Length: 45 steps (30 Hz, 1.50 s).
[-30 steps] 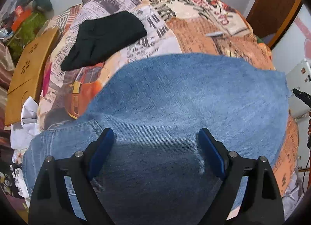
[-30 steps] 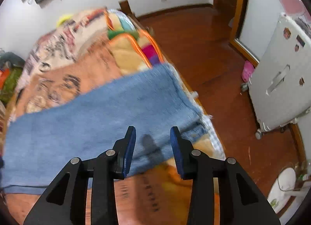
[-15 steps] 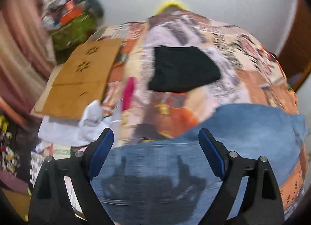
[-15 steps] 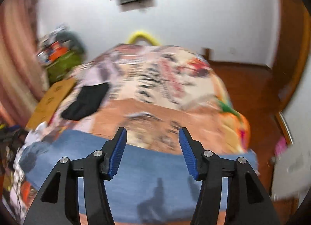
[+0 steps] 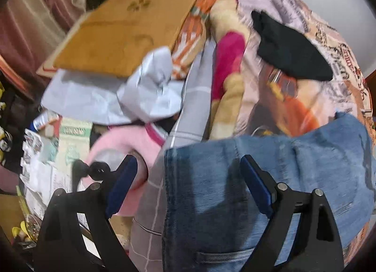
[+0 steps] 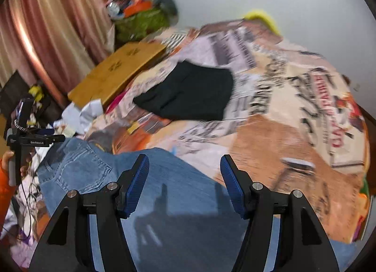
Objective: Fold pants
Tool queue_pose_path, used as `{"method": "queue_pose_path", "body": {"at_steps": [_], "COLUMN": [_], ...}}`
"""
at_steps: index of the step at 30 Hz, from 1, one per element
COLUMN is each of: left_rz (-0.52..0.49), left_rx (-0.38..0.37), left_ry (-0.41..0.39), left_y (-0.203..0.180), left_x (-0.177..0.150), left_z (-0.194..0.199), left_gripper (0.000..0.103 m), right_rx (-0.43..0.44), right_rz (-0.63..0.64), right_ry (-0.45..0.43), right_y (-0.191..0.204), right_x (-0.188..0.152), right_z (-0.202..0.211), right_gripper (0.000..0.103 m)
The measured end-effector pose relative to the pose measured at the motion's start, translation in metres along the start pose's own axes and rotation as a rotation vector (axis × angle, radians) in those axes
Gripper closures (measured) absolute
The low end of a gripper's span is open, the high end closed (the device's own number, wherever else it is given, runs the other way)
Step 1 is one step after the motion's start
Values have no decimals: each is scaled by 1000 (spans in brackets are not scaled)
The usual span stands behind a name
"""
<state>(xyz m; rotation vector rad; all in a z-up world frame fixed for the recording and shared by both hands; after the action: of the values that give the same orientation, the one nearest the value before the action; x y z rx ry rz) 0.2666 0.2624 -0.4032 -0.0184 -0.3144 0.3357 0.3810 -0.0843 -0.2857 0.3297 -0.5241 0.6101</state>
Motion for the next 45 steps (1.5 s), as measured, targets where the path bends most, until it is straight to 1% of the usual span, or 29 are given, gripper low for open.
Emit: {"method": "queue_pose_path", "body": {"at_steps": [4, 6, 8, 9, 10, 11, 13, 15, 16, 17, 19, 20, 24, 25, 27, 29, 32, 33, 35, 36, 38, 39, 40, 41, 42, 43, 45], "left_rz": [27, 54, 65, 64, 60, 52, 40, 19, 8, -7, -44, -78, -167, -173, -164, -149, -138, -132, -121, -118, -117, -112, -105, -93, -83, -77, -78], "left_rx": [-101, -154, -193, -209, -218, -225, -233, -210, -201, -190, -139, -93, 63, 80, 95, 93, 103, 101, 86, 94, 115, 110, 102, 86, 68, 53, 26], "left_ry": [13, 24, 30, 26, 23, 15, 1, -21, -30, -40, -70, -92, -155, -161, -161, -157, -154, -144, -119, -124, -158, -180, -190, -201, -208, -205, -171], "left_y": [2, 4, 1, -2, -4, -7, -12, -17, -19, -22, -28, -32, -39, -38, -35, -31, -27, -26, -23, -21, -17, -14, -13, -12, -12, -11, -13], "left_x": [-11, -14, -16, -16, -15, -16, -17, -18, -19, -20, -21, -23, -33, -35, -41, -46, -43, -42, -38, -36, -35, -35, -35, -37, -41, -47, -58], "left_z": [-16, -23, -25, -25, -23, -20, -16, -12, -10, -8, -4, -1, 5, 5, 3, -1, 1, 3, 13, 19, 38, 52, 59, 67, 75, 80, 83], "left_gripper": [13, 13, 19, 24, 30, 33, 47, 53, 60, 64, 70, 71, 71, 71, 71, 69, 59, 56, 56, 56, 53, 47, 40, 37, 32, 31, 31], "right_rx": [46, 51, 63, 61, 50, 31, 8, 3, -12, -33, -30, -31, -61, -66, -69, -77, -89, -97, -93, -83, -54, -49, -48, -48, -47, -47, -52], "right_rz": [19, 45, 73, 98, 116, 145, 197, 206, 212, 215, 212, 215, 244, 247, 239, 239, 248, 241, 215, 198, 165, 154, 148, 137, 130, 124, 118], "right_ry": [74, 121, 160, 185, 189, 182, 166, 153, 138, 129, 123, 118, 95, 94, 110, 134, 151, 153, 154, 149, 129, 112, 98, 71, 45, 22, -16], "right_y": [15, 22, 29, 34, 36, 38, 43, 45, 44, 42, 41, 40, 44, 43, 41, 40, 41, 41, 39, 39, 37, 37, 37, 36, 35, 35, 34], "right_x": [0, -3, -6, -9, -10, -10, -11, -11, -11, -10, -10, -9, -8, -8, -9, -11, -12, -12, -13, -13, -15, -16, -17, -19, -22, -24, -32], "right_z": [-39, -59, -73, -81, -83, -84, -84, -83, -82, -81, -80, -79, -79, -79, -84, -89, -89, -84, -72, -63, -38, -26, -17, -2, 12, 24, 45], "right_gripper": [44, 44, 44, 44, 44, 50, 59, 66, 76, 92, 94, 95, 98, 98, 99, 99, 98, 98, 97, 97, 92, 90, 83, 75, 71, 65, 61]}}
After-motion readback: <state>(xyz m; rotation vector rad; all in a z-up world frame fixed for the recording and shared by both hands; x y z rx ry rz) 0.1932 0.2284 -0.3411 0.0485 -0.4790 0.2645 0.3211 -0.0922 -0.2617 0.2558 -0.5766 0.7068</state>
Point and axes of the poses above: each gripper's, at about its wrist camera, not at the fingertips, and z roughly against the way its jaws point, y to its left, x to its top, the point moved 7 cm from there along -z, roughly the way its jaws point, and after that the axes turned 1 degree about y, right-handed, at the moved point
